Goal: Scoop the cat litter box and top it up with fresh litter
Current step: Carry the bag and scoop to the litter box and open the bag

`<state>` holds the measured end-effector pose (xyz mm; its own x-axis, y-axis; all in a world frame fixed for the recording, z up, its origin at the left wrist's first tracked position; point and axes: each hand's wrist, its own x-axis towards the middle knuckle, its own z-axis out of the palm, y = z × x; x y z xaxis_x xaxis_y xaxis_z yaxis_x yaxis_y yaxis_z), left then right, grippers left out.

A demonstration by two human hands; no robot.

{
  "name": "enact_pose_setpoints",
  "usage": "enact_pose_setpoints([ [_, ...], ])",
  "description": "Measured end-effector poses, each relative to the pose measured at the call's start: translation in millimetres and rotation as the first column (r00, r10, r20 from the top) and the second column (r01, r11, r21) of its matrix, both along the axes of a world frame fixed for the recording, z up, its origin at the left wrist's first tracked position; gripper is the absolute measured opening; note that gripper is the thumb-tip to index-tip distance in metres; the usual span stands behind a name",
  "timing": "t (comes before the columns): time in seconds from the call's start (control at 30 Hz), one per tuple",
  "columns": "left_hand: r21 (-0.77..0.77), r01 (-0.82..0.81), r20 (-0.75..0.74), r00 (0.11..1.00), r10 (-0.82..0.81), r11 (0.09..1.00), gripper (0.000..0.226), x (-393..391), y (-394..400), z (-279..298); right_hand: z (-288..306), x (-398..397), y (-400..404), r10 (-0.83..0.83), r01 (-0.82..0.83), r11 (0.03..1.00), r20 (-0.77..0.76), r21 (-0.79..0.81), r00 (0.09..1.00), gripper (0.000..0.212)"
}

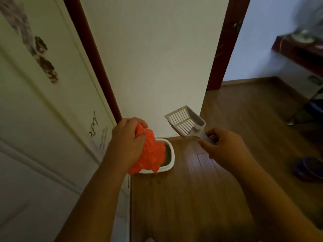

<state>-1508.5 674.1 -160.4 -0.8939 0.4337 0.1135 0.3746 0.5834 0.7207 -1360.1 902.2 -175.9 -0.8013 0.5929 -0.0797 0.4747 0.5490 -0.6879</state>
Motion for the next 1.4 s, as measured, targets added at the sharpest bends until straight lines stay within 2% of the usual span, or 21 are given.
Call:
enact_pose_setpoints([
  [0.37, -0.026, 0.018, 0.083, 0.996, -0.016, 0.999, 0.018, -82, 12, -18, -12, -68, 9, -0.012, 0.012, 0.999, 0.017, -0.030, 1.000, 0.020],
  [0.6, -0.085, -0.095, 0.056, 0.993, 0.100, 0.992, 0.017, -101, 29, -17, -21, -115, 41, 0.100, -0.099, 0.994, 0.011, -0.048, 0.995, 0.031],
  [0.8, -0.134, -0.191, 0.009, 0.981, 0.194, 0.972, 0.018, -113, 46, -20, -25, -152, 73, 0.192, -0.190, 0.979, 0.007, -0.076, 0.981, 0.032],
  [1.07, -0.134, -0.250, 0.056, 0.964, 0.259, 0.959, 0.020, -128, 57, -58, -49, -183, 91, 0.238, -0.234, 0.966, 0.025, -0.113, 0.971, 0.032],
  [1.4, -0.138, -0.193, 0.122, 0.970, 0.210, 0.972, 0.026, -189, 57, -119, -101, -222, 85, 0.179, -0.167, 0.977, 0.088, -0.131, 0.980, 0.038],
])
